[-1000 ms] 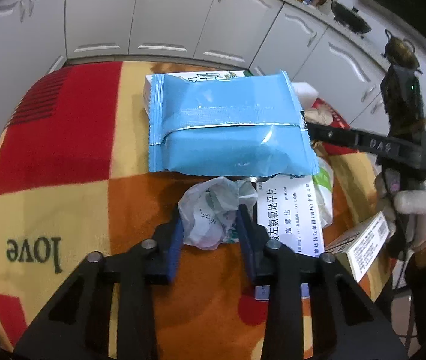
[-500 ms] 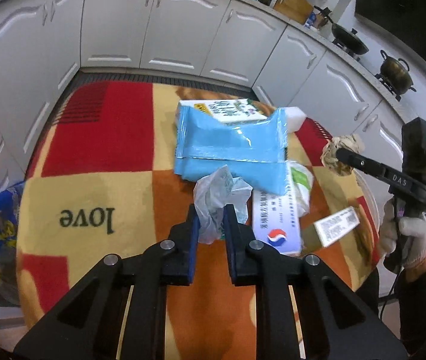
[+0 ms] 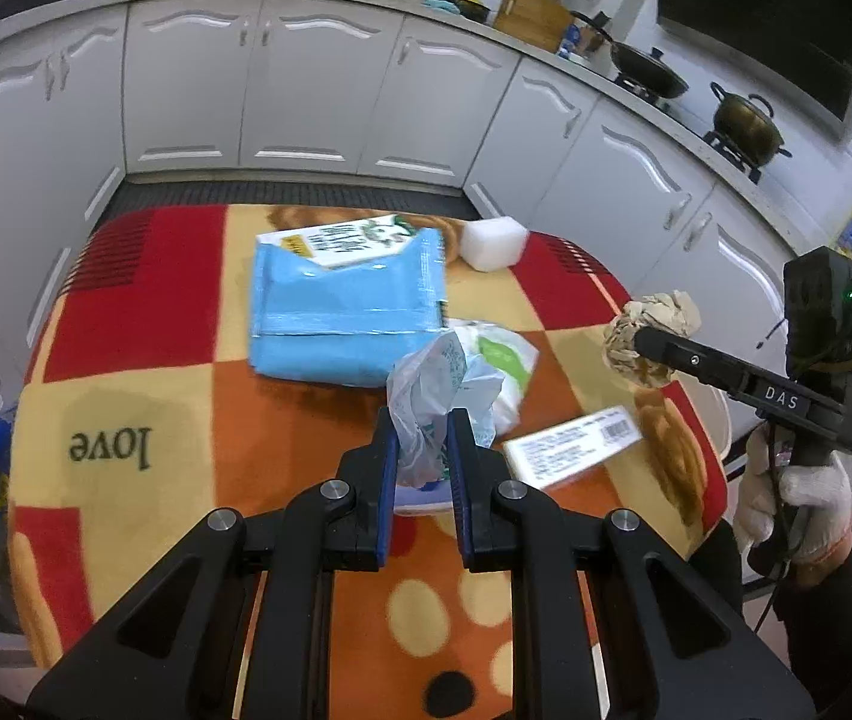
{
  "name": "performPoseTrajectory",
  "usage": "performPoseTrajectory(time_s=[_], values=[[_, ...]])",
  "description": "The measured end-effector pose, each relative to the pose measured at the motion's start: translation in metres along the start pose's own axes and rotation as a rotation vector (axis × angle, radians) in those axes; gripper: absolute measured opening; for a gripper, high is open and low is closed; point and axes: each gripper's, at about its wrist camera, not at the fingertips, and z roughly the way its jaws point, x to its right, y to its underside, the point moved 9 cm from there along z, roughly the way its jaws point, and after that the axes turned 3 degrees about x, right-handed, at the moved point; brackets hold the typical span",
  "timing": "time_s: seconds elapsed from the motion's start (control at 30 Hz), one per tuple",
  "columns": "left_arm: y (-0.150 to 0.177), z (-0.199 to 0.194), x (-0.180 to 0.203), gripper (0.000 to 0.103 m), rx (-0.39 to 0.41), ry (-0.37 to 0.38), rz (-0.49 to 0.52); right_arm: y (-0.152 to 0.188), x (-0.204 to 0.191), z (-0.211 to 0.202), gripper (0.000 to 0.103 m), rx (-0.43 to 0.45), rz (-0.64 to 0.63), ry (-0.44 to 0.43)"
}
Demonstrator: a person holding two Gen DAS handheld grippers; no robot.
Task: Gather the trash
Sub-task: 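Grasp the clear plastic bag with the left tool while the right tool grasps the brown paper bag, then carry the plastic bag and paper bag over the white bin with both tools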
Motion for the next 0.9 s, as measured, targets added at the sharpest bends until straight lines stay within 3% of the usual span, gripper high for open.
performPoseTrajectory(time_s=[0.43, 0.9], values=[[0.004, 0.007, 0.056, 0.014, -0.026, 0.037, 0.085, 0.015, 0.023, -0.045, 0.034, 0.045, 0.012, 0.038], [0.026, -0.003, 0.082, 0.014, -0.077, 0.080, 0.125, 0.025, 0.050, -0.077, 0.034, 0.075, 0.043, 0.076]])
